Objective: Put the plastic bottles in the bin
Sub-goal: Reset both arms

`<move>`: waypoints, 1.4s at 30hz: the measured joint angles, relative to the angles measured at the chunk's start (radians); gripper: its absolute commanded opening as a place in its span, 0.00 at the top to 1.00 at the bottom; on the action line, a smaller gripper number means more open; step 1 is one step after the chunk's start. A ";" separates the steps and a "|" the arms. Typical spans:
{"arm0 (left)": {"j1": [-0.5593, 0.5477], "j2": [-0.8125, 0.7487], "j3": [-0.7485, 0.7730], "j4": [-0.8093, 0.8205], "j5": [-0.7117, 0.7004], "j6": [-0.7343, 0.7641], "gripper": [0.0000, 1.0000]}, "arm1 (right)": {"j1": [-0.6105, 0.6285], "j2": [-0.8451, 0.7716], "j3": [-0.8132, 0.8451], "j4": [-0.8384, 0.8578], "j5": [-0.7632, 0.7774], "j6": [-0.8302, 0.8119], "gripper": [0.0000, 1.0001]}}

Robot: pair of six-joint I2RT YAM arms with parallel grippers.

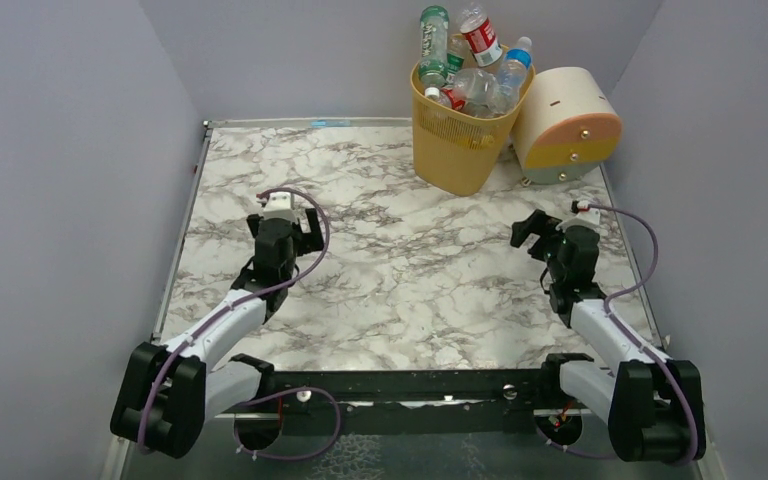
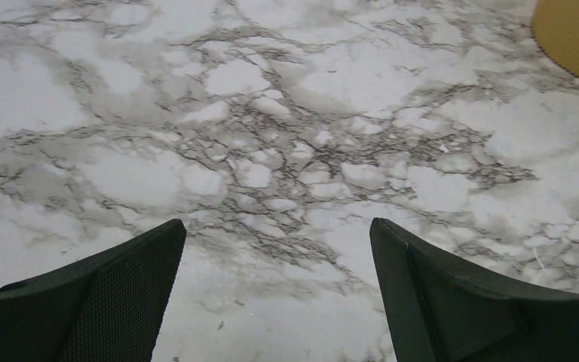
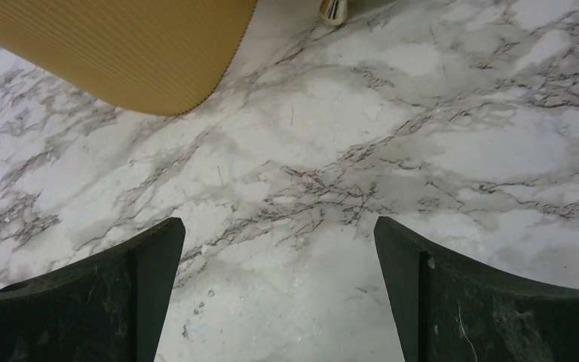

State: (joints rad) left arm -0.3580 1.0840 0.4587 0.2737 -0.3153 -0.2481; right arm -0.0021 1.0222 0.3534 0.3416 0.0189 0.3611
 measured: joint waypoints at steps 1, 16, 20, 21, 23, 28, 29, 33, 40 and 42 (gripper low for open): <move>0.023 0.003 -0.011 0.019 0.002 0.016 0.01 | 0.000 0.003 -0.017 0.034 0.013 -0.004 0.01; 0.195 0.251 -0.164 0.435 0.130 0.237 0.01 | 0.000 0.311 -0.078 0.426 0.176 -0.050 0.01; 0.200 0.306 -0.187 0.541 0.154 0.277 0.01 | 0.003 0.358 -0.078 0.463 0.195 -0.061 0.01; 0.200 0.314 -0.187 0.559 0.157 0.285 0.01 | 0.003 0.362 -0.077 0.470 0.198 -0.065 0.01; 0.200 0.325 -0.187 0.596 0.161 0.298 0.01 | 0.008 0.372 -0.072 0.475 0.202 -0.074 0.01; 0.220 0.350 -0.187 0.657 0.174 0.317 0.01 | 0.022 0.406 -0.042 0.481 0.212 -0.104 0.01; 0.228 0.355 -0.187 0.666 0.179 0.319 0.01 | 0.028 0.410 -0.040 0.486 0.214 -0.111 0.01; 0.241 0.362 -0.186 0.686 0.201 0.325 0.01 | 0.058 0.472 -0.021 0.532 0.236 -0.151 0.01; 0.263 0.376 -0.186 0.737 0.213 0.340 0.01 | 0.095 0.521 0.022 0.567 0.261 -0.206 0.01; 0.267 0.376 -0.186 0.747 0.213 0.340 0.01 | 0.095 0.513 -0.018 0.612 0.249 -0.220 0.01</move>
State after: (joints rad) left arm -0.0906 1.4597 0.2726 1.0203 -0.1024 0.0917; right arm 0.0925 1.5356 0.3355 0.9535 0.2684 0.1410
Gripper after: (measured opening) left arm 0.989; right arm 0.993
